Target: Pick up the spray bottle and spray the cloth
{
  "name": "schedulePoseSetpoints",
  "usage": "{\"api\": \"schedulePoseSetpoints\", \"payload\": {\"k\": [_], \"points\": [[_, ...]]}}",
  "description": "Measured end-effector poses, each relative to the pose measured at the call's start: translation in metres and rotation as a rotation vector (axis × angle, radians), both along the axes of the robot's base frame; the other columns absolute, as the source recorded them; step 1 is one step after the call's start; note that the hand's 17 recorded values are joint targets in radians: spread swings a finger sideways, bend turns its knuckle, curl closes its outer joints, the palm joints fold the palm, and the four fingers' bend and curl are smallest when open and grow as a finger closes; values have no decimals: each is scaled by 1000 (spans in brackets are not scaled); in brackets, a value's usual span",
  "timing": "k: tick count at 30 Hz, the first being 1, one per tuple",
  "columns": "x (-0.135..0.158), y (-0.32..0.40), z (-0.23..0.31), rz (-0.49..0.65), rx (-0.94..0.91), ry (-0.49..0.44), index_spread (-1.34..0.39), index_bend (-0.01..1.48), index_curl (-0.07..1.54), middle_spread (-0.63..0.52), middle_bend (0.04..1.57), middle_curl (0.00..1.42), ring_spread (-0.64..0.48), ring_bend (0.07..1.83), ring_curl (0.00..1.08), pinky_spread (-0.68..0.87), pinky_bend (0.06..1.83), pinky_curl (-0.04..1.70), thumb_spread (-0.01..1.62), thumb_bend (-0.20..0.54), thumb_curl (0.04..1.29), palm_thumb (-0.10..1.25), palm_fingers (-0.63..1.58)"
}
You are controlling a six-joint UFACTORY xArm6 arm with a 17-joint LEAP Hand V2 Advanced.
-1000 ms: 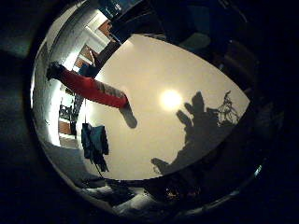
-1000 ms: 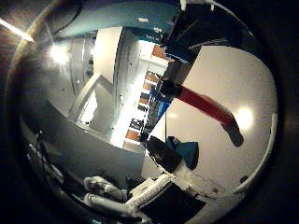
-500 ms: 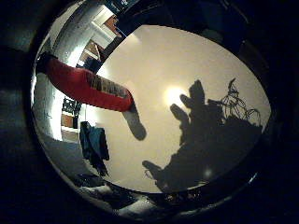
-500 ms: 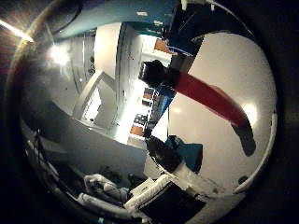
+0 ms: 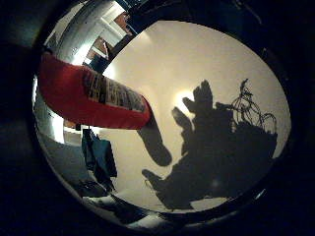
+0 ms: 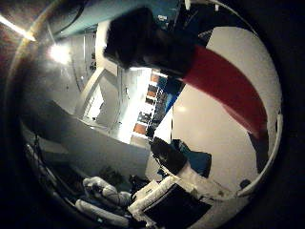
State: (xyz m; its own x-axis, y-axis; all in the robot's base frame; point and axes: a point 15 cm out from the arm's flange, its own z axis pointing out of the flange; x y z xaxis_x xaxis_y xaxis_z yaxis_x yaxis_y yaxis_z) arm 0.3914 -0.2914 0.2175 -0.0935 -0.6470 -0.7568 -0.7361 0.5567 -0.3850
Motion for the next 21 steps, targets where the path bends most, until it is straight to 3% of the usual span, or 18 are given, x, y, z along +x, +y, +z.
{"api": "schedulePoseSetpoints", "payload": {"k": [5, 8, 12, 16, 21], "points": [[25, 12, -7, -1, 3, -8, -134, 154, 275, 136, 265, 360, 194, 484, 259, 383, 464, 266, 1060, -24, 315, 536, 266], [36, 16, -11, -12, 18, -16, -166, 171, 278, 10, 385, 403, 58, 653, 297, 311, 470, 247, 1057, -20, 320, 563, 536], [45, 19, -21, -43, 81, -29, -277, 220, 337, -144, 560, 493, -140, 869, 377, 66, 575, 250, 1046, -16, 332, 622, 941], [54, 17, -26, -86, 139, -58, -353, 433, 494, -203, 784, 620, -225, 999, 471, -192, 811, 351, 1036, -15, 355, 688, 1263], [61, 20, -23, -102, 189, -89, -318, 783, 697, -164, 1054, 714, -205, 1184, 562, -255, 1096, 508, 1019, -13, 397, 791, 1266]]}}
